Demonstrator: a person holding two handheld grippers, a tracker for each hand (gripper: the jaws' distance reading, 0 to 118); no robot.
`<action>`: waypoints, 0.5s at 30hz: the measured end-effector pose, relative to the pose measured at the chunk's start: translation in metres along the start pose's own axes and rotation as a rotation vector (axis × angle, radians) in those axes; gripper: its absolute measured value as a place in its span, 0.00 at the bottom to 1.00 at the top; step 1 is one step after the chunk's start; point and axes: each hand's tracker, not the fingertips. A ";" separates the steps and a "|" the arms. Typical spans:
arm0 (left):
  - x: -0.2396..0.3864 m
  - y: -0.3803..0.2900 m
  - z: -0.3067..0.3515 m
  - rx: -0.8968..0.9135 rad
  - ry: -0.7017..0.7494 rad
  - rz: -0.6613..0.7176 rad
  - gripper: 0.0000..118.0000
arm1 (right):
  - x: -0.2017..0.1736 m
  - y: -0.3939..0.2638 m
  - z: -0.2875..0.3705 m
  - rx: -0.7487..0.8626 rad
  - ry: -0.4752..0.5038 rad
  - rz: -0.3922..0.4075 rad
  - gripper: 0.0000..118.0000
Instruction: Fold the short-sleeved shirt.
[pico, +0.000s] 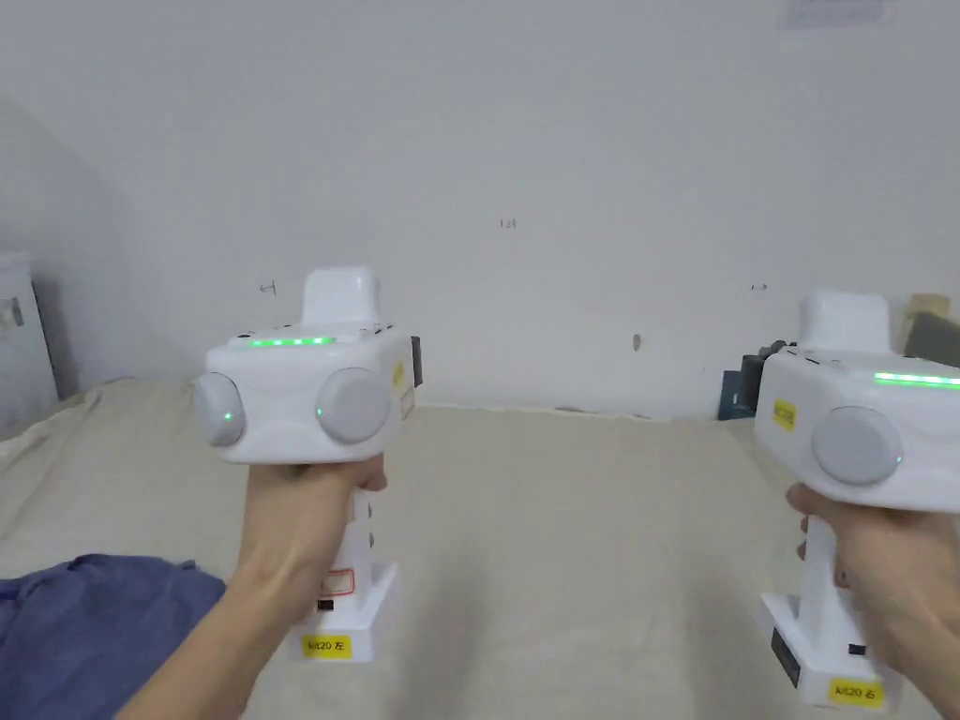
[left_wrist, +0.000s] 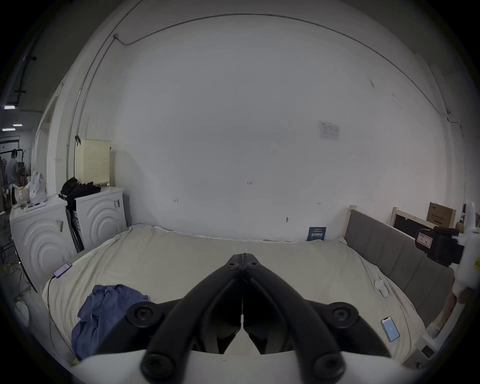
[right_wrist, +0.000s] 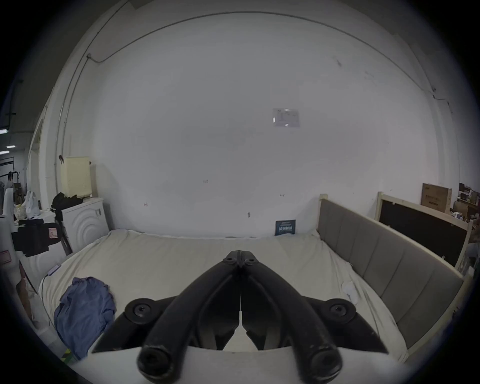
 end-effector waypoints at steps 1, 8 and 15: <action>-0.008 -0.005 -0.003 -0.016 -0.001 0.007 0.00 | 0.003 0.005 -0.007 -0.024 0.004 -0.011 0.00; -0.085 -0.073 -0.026 -0.221 0.118 -0.005 0.00 | -0.022 -0.067 -0.037 -0.175 0.053 0.037 0.00; -0.202 -0.171 -0.055 -0.551 0.297 0.026 0.00 | -0.052 -0.178 -0.087 -0.440 0.138 0.033 0.00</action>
